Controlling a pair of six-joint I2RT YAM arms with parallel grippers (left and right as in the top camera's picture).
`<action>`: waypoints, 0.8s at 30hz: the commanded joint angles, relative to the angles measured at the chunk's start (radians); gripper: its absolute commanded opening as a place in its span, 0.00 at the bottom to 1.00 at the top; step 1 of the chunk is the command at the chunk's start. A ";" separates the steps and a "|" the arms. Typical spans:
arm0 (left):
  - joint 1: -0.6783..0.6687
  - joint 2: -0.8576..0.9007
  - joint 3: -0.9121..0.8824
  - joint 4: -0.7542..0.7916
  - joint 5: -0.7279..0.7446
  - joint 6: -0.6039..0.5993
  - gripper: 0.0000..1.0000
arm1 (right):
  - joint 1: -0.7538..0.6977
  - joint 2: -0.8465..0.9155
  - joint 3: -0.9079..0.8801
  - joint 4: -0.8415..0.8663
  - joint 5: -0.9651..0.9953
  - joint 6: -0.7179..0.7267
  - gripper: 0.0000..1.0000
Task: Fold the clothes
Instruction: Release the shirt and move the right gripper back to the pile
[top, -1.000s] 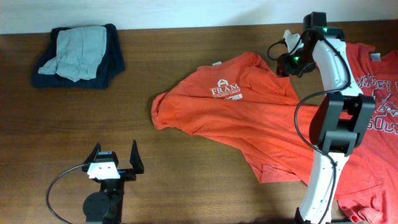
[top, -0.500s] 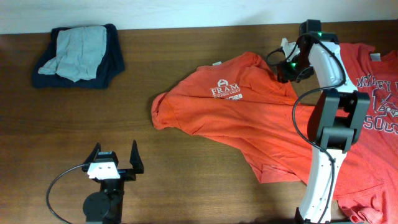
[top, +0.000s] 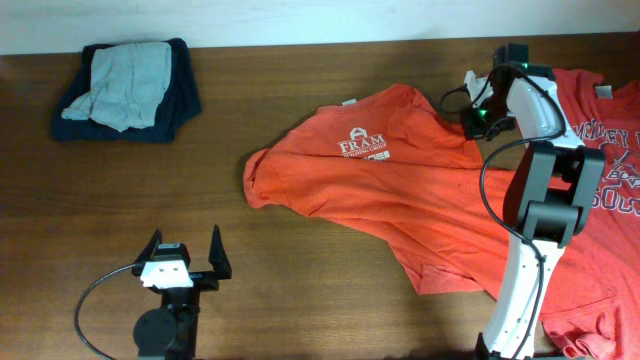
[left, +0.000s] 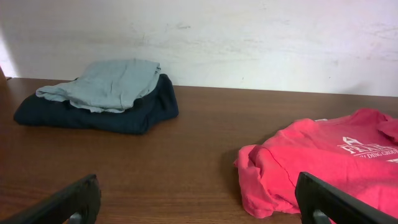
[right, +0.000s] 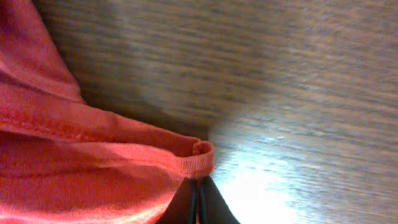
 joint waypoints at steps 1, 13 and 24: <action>0.006 -0.005 -0.004 -0.001 0.008 0.016 0.99 | -0.019 0.014 -0.005 0.027 0.200 0.091 0.04; 0.006 -0.005 -0.004 -0.001 0.008 0.016 0.99 | -0.133 0.014 -0.002 0.040 0.386 0.232 0.04; 0.006 -0.005 -0.004 -0.001 0.008 0.016 0.99 | -0.127 0.011 0.125 0.026 0.337 0.258 0.24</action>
